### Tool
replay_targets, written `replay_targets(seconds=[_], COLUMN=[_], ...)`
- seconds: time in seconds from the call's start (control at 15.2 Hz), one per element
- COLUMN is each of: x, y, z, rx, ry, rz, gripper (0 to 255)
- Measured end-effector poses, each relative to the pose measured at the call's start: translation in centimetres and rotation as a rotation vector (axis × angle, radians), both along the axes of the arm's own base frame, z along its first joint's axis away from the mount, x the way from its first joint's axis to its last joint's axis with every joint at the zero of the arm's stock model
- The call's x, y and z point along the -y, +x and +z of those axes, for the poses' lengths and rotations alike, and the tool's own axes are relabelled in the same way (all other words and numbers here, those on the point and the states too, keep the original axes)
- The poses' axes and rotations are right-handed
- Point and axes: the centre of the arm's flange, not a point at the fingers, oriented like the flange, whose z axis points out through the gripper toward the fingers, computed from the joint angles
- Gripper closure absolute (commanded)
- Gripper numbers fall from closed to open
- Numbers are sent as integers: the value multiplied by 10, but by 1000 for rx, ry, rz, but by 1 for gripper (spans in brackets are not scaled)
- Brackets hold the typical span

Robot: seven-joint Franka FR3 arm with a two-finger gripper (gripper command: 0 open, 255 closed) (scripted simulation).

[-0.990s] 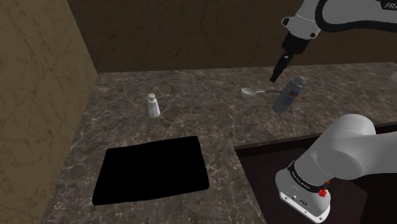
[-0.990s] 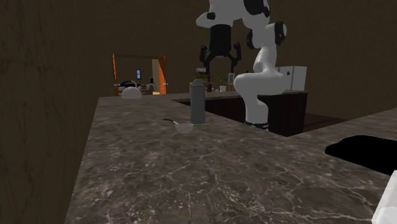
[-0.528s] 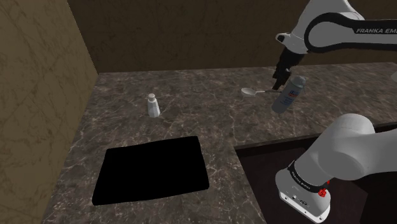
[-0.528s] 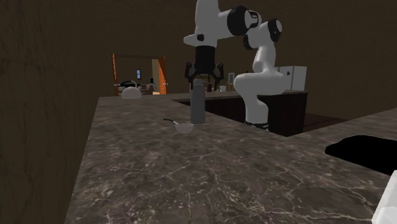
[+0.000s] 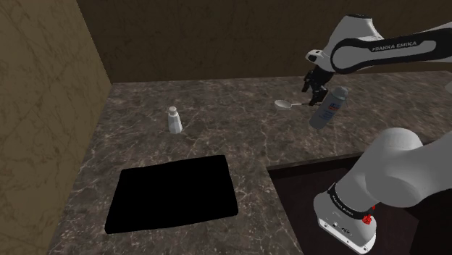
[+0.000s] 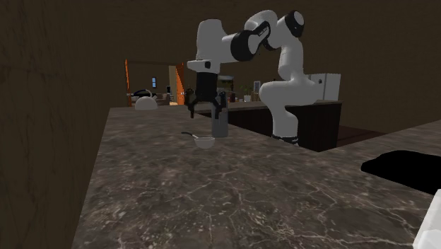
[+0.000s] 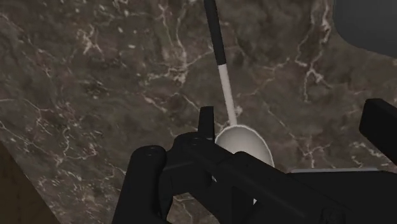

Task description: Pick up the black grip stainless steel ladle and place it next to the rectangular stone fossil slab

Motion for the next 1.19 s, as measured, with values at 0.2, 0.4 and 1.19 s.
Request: replay_targets(seconds=[0.2, 0.4, 1.19], x=[19, 23, 25], y=[20, 25, 28], z=[-23, -38, -67], rx=[7, 9, 10], ry=[-20, -26, -27], rz=[124, 152, 157], gripper=[0, 0, 255])
